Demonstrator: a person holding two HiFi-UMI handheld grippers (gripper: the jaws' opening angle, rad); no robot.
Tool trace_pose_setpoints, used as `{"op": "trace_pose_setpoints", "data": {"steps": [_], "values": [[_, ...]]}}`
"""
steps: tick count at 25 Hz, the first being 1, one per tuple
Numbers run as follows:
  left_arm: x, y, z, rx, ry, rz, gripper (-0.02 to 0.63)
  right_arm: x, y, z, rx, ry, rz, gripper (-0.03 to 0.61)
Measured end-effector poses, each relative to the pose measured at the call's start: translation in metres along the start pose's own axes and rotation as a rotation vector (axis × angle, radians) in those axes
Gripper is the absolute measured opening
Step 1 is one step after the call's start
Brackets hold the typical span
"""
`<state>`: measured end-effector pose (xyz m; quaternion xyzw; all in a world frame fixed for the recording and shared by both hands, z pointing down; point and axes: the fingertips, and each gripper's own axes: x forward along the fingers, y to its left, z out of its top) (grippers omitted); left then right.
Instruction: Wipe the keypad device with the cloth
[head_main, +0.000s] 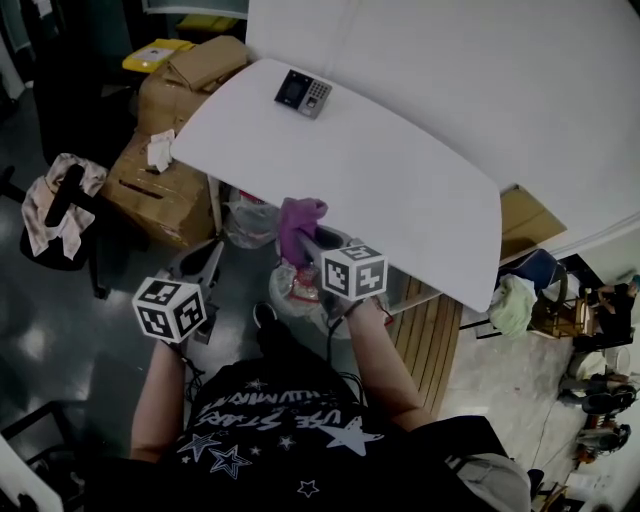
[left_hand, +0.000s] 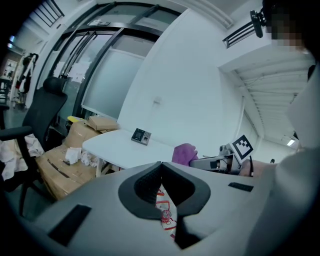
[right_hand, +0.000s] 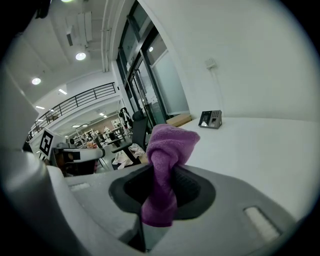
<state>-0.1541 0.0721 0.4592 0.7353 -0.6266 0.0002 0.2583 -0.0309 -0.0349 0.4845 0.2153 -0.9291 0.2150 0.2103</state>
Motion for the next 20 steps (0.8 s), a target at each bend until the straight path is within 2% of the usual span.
{"op": "trace_pose_setpoints", "data": {"steps": [10,20], "values": [[-0.068,-0.014,-0.035,-0.023,0.006,0.014,0.006,-0.033,0.065,-0.041,-0.027,0.022,0.033,0.098],[-0.102,-0.034,-0.058,-0.039,0.005,0.0,0.006,-0.06,0.098,-0.069,-0.05,0.048,0.043,0.098]]}}
